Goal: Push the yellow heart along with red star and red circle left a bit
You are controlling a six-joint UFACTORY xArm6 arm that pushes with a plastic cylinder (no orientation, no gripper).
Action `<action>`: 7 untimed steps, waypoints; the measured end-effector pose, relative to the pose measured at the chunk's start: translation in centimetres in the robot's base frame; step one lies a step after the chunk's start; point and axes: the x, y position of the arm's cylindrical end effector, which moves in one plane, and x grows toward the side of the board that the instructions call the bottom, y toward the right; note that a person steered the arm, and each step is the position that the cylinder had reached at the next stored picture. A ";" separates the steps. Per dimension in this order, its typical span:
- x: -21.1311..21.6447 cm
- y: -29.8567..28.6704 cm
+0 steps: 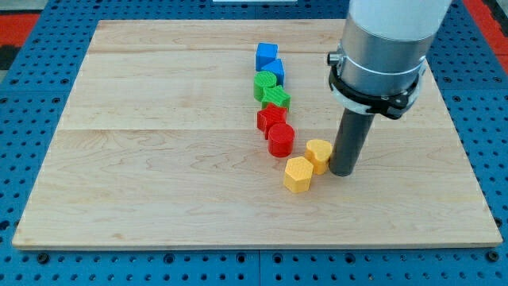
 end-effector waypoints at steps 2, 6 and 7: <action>-3.4 -1.6; -12.5 -1.6; -12.5 -1.6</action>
